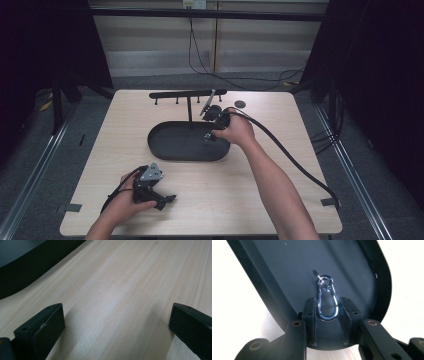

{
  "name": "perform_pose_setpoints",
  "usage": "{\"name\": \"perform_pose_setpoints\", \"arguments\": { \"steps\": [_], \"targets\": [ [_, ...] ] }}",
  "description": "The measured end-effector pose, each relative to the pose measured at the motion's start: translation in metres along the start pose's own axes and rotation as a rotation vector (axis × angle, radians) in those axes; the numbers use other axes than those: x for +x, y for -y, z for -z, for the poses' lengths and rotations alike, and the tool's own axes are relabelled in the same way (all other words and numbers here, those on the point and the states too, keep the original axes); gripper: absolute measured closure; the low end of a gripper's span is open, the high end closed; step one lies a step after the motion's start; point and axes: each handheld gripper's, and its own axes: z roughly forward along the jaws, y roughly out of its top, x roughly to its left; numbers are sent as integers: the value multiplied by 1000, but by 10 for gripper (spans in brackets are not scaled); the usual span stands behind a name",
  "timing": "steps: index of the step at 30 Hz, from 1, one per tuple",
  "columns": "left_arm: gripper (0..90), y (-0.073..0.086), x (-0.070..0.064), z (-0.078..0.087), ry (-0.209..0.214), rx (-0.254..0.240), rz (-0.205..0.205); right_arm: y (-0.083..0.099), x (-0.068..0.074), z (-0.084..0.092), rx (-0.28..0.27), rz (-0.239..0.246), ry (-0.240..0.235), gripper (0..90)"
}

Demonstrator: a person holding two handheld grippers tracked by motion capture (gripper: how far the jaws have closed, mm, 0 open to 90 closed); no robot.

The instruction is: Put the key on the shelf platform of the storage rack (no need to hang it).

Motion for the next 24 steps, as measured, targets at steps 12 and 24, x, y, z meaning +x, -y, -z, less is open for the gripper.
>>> {"name": "perform_pose_setpoints", "arguments": {
  "steps": [12, 24],
  "targets": [
    [1, 0, 0, 0, 0, 1, -2, -1, 3, -9, 8, 8, 11, 688],
    [1, 0, 0, 0, -1, 0, 0, -2, 3, -21, 14, 8, 10, 688]
  ]
}}
